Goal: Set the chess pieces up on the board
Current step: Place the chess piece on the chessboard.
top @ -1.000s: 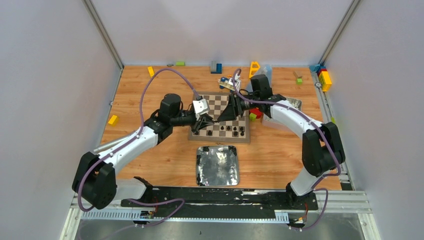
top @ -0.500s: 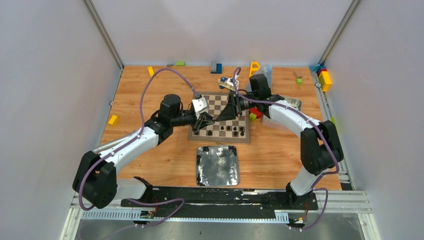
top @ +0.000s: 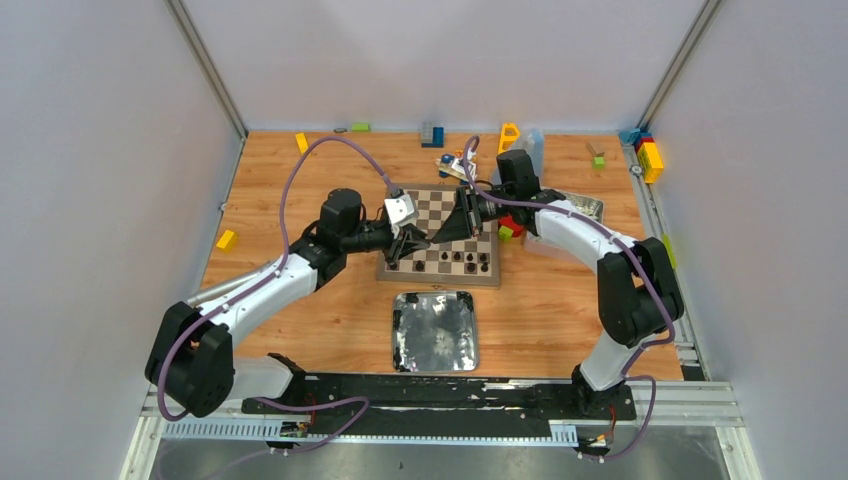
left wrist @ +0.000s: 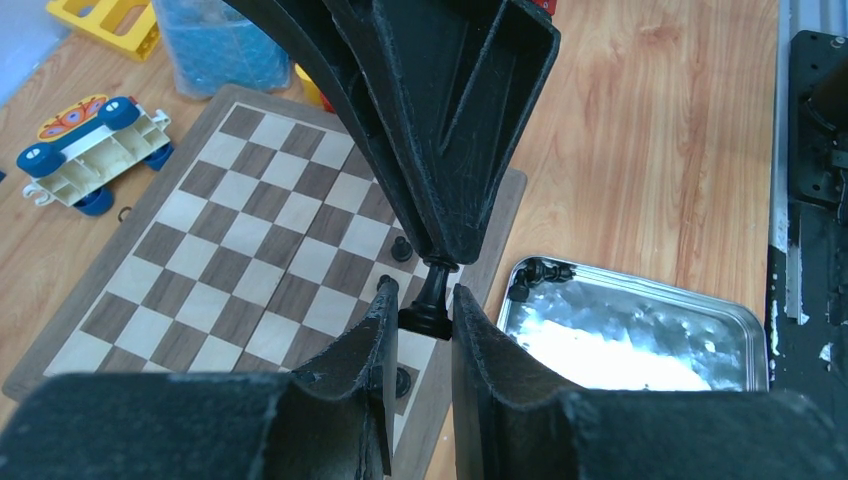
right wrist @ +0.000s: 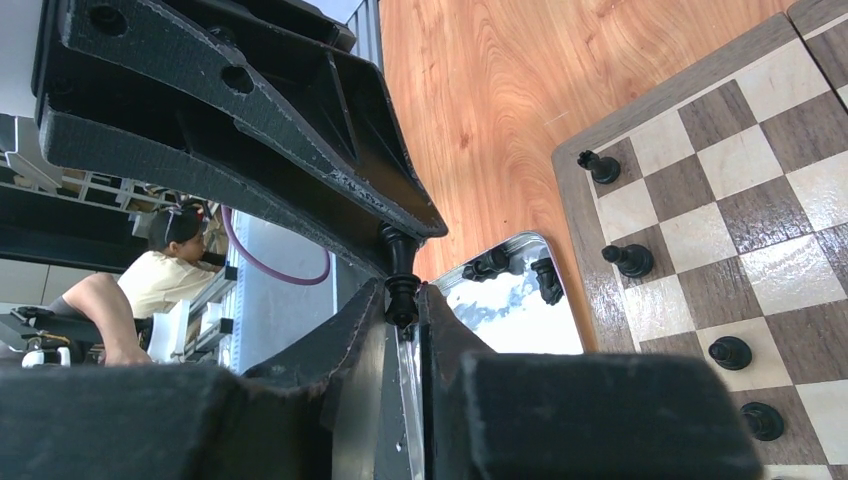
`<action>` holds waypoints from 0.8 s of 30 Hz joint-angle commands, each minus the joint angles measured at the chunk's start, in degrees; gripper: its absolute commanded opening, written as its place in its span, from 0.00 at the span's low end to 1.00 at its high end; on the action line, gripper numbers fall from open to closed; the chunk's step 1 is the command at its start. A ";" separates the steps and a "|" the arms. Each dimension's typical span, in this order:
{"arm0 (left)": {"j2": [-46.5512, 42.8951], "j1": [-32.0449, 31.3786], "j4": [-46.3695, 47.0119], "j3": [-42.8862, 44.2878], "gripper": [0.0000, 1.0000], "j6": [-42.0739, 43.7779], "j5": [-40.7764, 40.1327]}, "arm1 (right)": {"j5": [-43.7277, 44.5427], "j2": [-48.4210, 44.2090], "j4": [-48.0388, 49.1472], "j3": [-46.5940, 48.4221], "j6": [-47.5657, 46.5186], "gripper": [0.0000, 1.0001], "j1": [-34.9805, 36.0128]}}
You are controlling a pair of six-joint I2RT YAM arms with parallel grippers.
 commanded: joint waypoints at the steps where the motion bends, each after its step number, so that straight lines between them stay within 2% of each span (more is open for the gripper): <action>1: 0.02 -0.25 2.49 -0.43 0.05 -0.68 -1.10 | -1.98 0.00 2.08 1.02 -0.13 0.12 0.16; 4: -0.05 -0.30 1.84 -0.44 0.18 0.42 -0.80 | -1.24 -0.27 0.99 1.58 -1.14 0.02 0.08; 5: -0.17 -0.26 1.14 -0.43 0.27 1.30 -0.70 | -0.82 -0.41 -0.02 1.90 -2.13 0.00 0.06; 8: -0.66 -0.26 -1.12 0.02 0.42 4.00 -0.78 | 1.49 -0.62 -4.50 3.51 -6.06 0.00 0.05; 12: -3.56 -0.13 -6.28 0.88 0.74 7.63 -3.90 | 8.55 -1.80 -12.27 5.65 -13.21 0.00 0.09; 17: -6.64 2.52 -14.50 2.92 0.87 11.15 -6.29 | 17.68 -2.95 -21.10 7.52 -21.68 0.00 0.13; 24: -10.94 7.83 -26.29 5.93 0.99 10.46 -16.60 | 32.42 -0.05 -37.94 17.38 -31.39 0.00 1.80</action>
